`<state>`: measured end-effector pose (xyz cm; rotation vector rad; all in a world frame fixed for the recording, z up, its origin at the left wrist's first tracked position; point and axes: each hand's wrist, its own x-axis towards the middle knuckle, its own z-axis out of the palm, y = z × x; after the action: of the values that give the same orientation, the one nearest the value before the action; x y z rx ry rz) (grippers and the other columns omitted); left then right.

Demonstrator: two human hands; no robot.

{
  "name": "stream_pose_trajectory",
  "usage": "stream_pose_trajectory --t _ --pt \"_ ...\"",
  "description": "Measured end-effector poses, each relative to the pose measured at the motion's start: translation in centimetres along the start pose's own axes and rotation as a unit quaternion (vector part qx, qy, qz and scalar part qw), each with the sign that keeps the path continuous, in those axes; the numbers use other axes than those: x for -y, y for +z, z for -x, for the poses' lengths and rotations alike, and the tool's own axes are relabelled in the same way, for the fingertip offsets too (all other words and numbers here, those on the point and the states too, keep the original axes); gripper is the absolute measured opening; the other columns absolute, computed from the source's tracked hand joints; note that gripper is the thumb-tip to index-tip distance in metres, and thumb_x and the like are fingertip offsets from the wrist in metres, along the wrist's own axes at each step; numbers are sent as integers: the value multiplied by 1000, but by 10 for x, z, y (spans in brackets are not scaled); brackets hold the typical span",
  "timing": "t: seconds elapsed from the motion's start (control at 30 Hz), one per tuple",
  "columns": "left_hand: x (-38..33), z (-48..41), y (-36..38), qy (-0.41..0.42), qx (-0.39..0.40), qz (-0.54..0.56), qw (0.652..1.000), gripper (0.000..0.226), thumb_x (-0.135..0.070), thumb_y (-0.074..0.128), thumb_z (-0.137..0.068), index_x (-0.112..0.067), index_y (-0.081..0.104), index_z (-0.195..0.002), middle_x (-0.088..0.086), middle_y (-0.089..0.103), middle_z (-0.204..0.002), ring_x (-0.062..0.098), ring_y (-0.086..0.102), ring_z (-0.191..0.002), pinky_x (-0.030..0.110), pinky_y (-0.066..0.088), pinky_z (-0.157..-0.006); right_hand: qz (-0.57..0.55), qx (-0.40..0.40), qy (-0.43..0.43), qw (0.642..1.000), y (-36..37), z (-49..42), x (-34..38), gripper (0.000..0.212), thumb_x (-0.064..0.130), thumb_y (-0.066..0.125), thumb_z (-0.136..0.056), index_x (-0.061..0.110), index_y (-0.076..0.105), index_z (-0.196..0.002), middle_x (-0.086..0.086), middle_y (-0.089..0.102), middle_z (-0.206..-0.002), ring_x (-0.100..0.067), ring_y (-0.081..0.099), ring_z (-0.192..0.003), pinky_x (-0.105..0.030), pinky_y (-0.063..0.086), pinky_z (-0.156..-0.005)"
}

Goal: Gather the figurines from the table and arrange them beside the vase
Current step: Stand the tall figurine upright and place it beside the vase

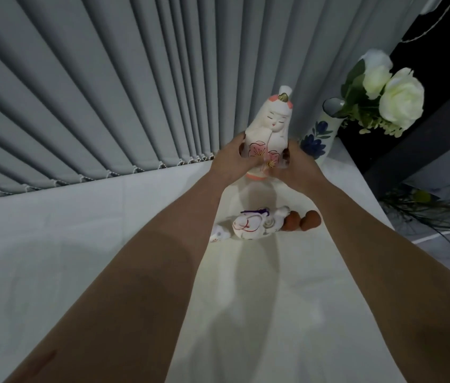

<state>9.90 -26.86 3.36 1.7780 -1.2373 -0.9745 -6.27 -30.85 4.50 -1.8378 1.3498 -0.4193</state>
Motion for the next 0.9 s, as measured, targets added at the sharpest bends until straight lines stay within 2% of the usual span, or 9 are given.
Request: stream_pose_trajectory --t 0.1,0.23,0.37,0.5,0.57,0.7,0.9 --pt "1 -10 8 -6 6 13 1000 66 -32 79 -76 -22 49 -134 -4 63 -125 14 58 -112 28 46 -95 17 10 7 1000 -1 -15 -13 69 29 79 -72 18 41 -129 1 62 -126 -23 59 -117 -43 48 -100" --pt "1 -18 13 -11 4 0 1000 64 -30 78 -77 -19 49 -134 -2 63 -123 16 59 -112 24 44 -89 37 12 6 999 -1 -27 -21 63 32 79 -73 13 43 -122 -3 61 -127 -26 56 -121 -46 46 -102" --pt "-2 -27 14 -3 -19 -72 997 68 -37 80 -73 -18 51 -131 1 65 -121 19 61 -109 30 49 -90 64 -9 3 998 2 -31 -25 65 39 76 -75 9 41 -120 -8 62 -125 -32 56 -119 -49 46 -99" --pt "-5 -33 16 0 -56 -96 994 64 -36 80 -73 -16 54 -128 4 67 -119 23 63 -108 35 52 -92 66 -29 15 997 6 -40 -24 62 41 72 -79 10 41 -122 -9 62 -123 -34 59 -115 -48 50 -95" --pt "-6 -37 16 -1 -66 -94 993 62 -36 79 -73 -16 56 -127 3 68 -119 23 63 -109 33 52 -91 59 -32 18 998 6 -47 -23 59 37 70 -81 9 42 -125 -10 62 -123 -34 59 -114 -41 51 -91" --pt "-8 -44 18 -2 -84 -102 991 61 -37 79 -74 -14 57 -125 5 68 -118 25 63 -109 31 51 -88 87 -46 19 995 7 -56 -22 52 36 66 -85 8 46 -124 -12 62 -122 -33 59 -113 -32 42 -79" --pt "-11 -47 24 -4 -105 -129 986 60 -42 77 -75 -13 56 -124 7 69 -118 28 63 -110 34 51 -87 117 -69 18 991 11 -58 -23 43 38 60 -90 10 49 -122 -13 65 -117 -33 62 -108 -31 43 -76"
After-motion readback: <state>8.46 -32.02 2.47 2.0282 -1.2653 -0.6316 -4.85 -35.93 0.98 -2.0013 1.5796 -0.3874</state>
